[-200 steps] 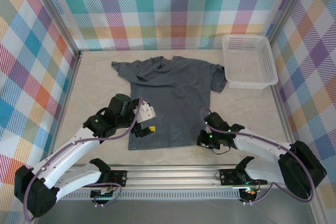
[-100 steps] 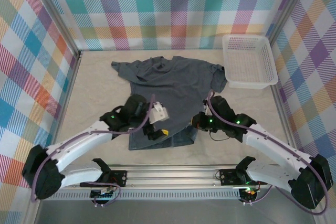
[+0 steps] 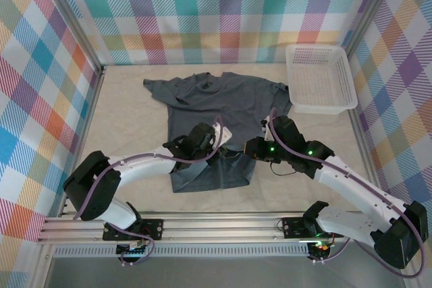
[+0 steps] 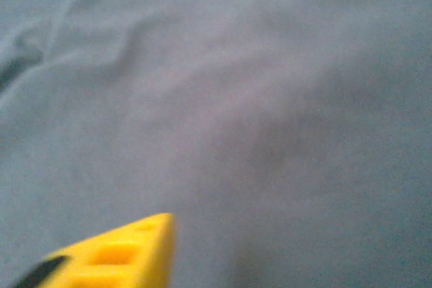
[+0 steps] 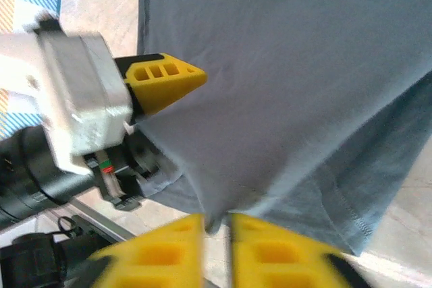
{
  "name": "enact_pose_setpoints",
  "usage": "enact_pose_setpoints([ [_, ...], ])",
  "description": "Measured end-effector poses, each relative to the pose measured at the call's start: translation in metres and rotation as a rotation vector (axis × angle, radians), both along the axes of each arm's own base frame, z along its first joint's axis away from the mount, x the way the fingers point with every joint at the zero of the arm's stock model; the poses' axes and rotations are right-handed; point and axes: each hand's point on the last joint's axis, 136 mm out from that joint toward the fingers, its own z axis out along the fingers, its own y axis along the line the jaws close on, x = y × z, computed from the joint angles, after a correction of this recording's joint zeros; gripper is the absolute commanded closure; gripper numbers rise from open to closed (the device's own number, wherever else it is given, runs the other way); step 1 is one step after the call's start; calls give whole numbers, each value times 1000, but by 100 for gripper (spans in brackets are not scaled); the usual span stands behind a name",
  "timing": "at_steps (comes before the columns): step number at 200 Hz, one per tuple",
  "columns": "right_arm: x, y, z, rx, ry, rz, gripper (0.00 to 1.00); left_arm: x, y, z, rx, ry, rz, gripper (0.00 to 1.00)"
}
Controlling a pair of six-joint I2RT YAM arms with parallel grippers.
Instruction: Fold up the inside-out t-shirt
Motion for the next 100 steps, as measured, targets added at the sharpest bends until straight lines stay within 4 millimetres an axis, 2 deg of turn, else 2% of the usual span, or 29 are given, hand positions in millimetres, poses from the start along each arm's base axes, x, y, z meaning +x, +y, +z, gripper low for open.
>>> enact_pose_setpoints([
  [24, 0, 6, -1, -43, -115, 94, 57, 10, -6, 34, -91, 34, 19, 100],
  [37, -6, 18, -7, -84, -250, 193, 60, 15, -11, 52, -138, 49, 22, 100],
  [57, -28, 46, -32, -137, -458, 393, 71, 19, -13, 72, -201, 70, 47, 100],
  [67, -29, 55, -45, -174, -535, 445, 78, 20, -11, 76, -218, 89, 62, 100],
  [84, -16, 68, -69, -286, -650, 497, 90, 21, -9, 79, -235, 123, 87, 100],
  [100, 10, 83, -86, -412, -793, 516, 99, 24, -7, 86, -251, 148, 113, 100],
])
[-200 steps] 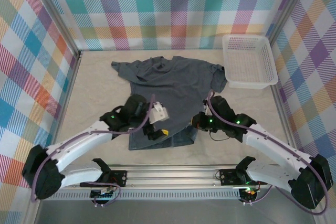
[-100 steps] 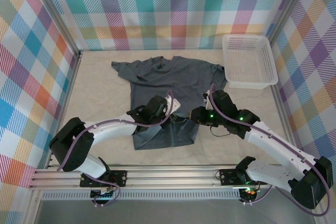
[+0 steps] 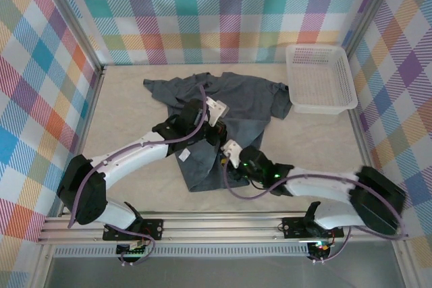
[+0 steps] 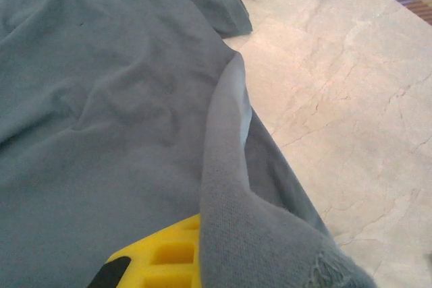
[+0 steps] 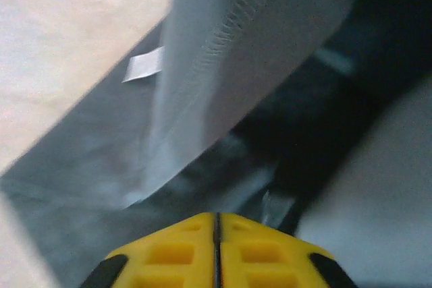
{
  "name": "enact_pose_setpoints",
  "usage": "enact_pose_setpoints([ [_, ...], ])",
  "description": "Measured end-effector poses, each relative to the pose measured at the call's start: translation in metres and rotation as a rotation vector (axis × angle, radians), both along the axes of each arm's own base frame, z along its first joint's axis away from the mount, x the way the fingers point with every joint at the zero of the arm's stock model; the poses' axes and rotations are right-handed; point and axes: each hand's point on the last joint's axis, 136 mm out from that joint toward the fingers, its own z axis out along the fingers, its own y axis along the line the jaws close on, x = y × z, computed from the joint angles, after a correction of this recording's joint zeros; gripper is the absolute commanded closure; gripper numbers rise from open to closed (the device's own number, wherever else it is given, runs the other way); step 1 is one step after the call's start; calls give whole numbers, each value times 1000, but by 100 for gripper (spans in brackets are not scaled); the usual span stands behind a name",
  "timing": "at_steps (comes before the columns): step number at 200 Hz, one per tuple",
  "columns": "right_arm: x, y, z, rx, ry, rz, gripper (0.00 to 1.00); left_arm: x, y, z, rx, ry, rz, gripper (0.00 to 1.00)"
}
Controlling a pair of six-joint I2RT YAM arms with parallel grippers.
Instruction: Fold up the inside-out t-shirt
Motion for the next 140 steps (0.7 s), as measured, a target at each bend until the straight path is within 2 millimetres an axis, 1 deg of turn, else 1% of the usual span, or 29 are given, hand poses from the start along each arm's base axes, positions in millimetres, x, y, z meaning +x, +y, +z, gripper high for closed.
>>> enact_pose_setpoints([
  [18, 31, 14, -13, -95, -211, -1, 100, 4, -1, 14, -15, 30, 21, 100],
  [26, 46, 20, -20, -150, -316, 2, 100, 8, -3, 23, -25, 37, 28, 100],
  [30, 53, 23, -21, -170, -364, -1, 100, 9, -4, 28, -31, 41, 30, 100],
  [36, 62, 26, -28, -215, -413, 4, 100, 11, -5, 35, -43, 44, 33, 100],
  [49, 77, 26, -32, -277, -484, 1, 100, 12, -8, 48, -69, 51, 29, 100],
  [58, 89, 22, -26, -305, -518, -16, 100, 12, -9, 56, -87, 60, 25, 100],
  [67, 103, 19, -16, -314, -539, -45, 100, 9, -11, 63, -108, 74, 16, 100],
  [74, 118, 16, -2, -310, -553, -81, 100, 6, -13, 69, -123, 91, 7, 100],
  [79, 124, 15, 4, -305, -553, -97, 100, 5, -14, 72, -130, 96, 1, 100],
  [80, 129, 13, 9, -301, -554, -110, 100, 5, -15, 75, -134, 99, -2, 100],
  [85, 137, 11, 18, -288, -557, -132, 100, 3, -16, 80, -146, 106, -10, 100],
  [96, 155, -1, 37, -241, -532, -192, 100, -1, -20, 94, -171, 113, -31, 100],
  [97, 159, -3, 40, -234, -527, -200, 100, -1, -21, 98, -178, 112, -35, 100],
  [107, 170, -14, 50, -191, -490, -236, 100, -2, -24, 111, -202, 101, -50, 100],
  [110, 176, -21, 54, -167, -470, -254, 100, -2, -25, 117, -212, 94, -54, 100],
  [121, 185, -32, 60, -112, -413, -276, 99, -2, -26, 130, -231, 74, -62, 100],
  [129, 191, -40, 61, -73, -362, -287, 100, -2, -26, 136, -240, 64, -64, 100],
  [140, 193, -40, 56, -35, -277, -282, 100, -3, -25, 140, -243, 65, -66, 100],
])
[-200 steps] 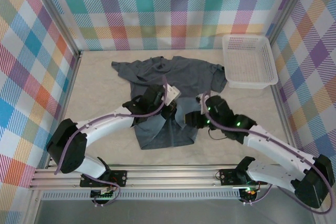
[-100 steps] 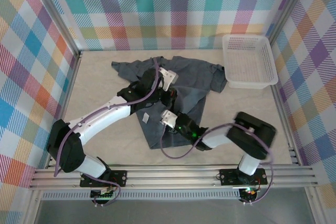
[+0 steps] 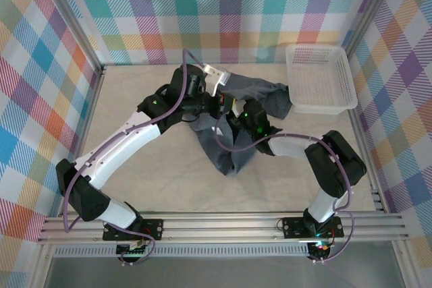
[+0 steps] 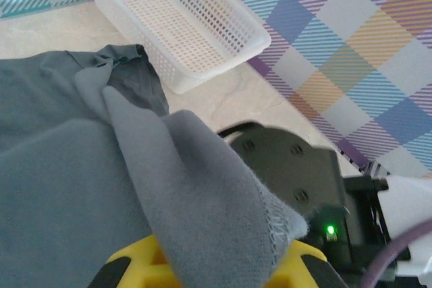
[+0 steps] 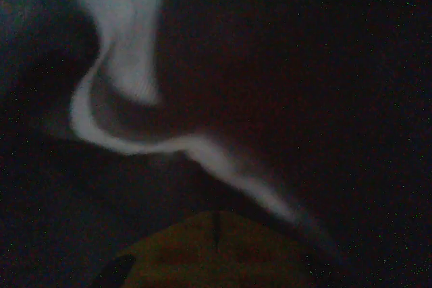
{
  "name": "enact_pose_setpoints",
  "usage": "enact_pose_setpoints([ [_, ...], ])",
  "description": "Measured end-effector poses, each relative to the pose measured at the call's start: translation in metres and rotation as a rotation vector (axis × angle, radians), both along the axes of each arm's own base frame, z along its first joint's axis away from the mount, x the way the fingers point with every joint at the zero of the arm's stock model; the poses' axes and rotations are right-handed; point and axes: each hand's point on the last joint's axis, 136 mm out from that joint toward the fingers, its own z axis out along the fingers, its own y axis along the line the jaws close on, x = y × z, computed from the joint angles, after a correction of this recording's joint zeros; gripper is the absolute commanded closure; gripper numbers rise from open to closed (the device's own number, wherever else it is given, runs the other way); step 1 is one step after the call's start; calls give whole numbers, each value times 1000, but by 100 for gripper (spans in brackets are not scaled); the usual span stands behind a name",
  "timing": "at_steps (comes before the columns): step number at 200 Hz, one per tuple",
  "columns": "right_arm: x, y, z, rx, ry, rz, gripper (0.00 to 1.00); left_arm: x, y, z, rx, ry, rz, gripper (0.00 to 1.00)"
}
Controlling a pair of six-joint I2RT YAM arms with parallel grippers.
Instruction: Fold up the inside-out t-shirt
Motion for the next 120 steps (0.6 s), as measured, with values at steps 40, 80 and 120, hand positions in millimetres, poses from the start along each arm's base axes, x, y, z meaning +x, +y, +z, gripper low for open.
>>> enact_pose_setpoints([
  [40, -11, 32, -3, 213, 240, 63, 100, 0, -7, 40, -53, 5, -16, 100],
  [80, 1, 47, 31, 386, 328, 33, 100, 0, -23, 101, -193, -17, -52, 100],
  [120, -7, 65, -17, 363, 511, 74, 100, 7, -49, 145, -271, -56, -108, 100],
])
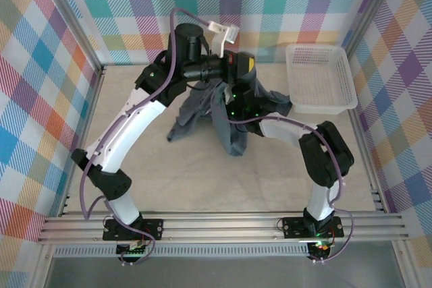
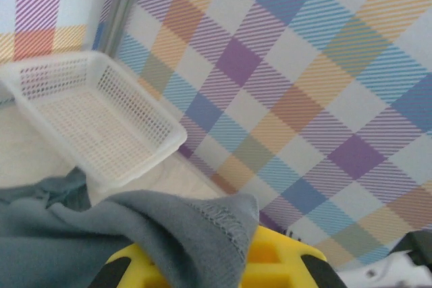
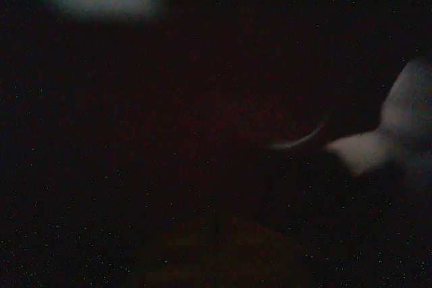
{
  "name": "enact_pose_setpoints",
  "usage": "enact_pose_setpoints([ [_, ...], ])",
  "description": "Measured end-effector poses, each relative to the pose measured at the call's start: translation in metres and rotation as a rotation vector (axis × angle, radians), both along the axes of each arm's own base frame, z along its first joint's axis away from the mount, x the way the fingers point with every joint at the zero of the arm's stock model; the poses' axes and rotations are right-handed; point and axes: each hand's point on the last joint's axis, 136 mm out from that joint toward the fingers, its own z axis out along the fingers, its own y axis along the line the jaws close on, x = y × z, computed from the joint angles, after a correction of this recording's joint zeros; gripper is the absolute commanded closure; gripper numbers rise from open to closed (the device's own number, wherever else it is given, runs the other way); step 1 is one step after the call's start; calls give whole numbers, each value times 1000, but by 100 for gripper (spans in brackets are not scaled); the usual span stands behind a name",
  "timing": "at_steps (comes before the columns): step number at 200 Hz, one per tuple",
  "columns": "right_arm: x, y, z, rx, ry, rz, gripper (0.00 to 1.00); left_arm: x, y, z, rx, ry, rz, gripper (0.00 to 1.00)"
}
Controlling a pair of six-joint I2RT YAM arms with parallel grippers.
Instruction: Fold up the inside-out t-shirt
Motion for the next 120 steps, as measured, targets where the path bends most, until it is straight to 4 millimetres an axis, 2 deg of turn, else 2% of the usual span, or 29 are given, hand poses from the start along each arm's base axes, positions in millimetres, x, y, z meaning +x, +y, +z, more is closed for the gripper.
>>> enact_pose_setpoints([
  [8, -7, -1, -9, -10, 50, 13, 100, -3, -3, 1, 0, 1, -10, 100],
  [22, -12, -1, -5, 0, 80, 29, 100, -10, -7, -1, 10, 8, -32, 100],
  [32, -11, 1, 5, 8, 94, 44, 100, -15, -9, 1, 10, 6, -46, 100],
  [56, 5, 8, 48, 50, 51, 63, 100, -29, -11, 16, -13, -15, -81, 100],
  [73, 12, 15, 52, 69, 54, 86, 100, -41, -11, 33, -29, -60, -103, 100],
  [91, 12, 25, 18, 53, 154, 130, 98, -57, -10, 49, -29, -126, -119, 100],
  [96, 9, 26, -5, 35, 211, 141, 98, -63, -10, 53, -26, -152, -125, 100],
  [99, 8, 26, -10, 31, 225, 143, 98, -64, -10, 54, -25, -158, -125, 100],
  [108, -2, 24, -37, 6, 310, 152, 98, -73, -9, 58, -16, -191, -132, 100],
  [120, -17, 18, -57, -16, 386, 155, 98, -80, -4, 61, -1, -226, -127, 100],
])
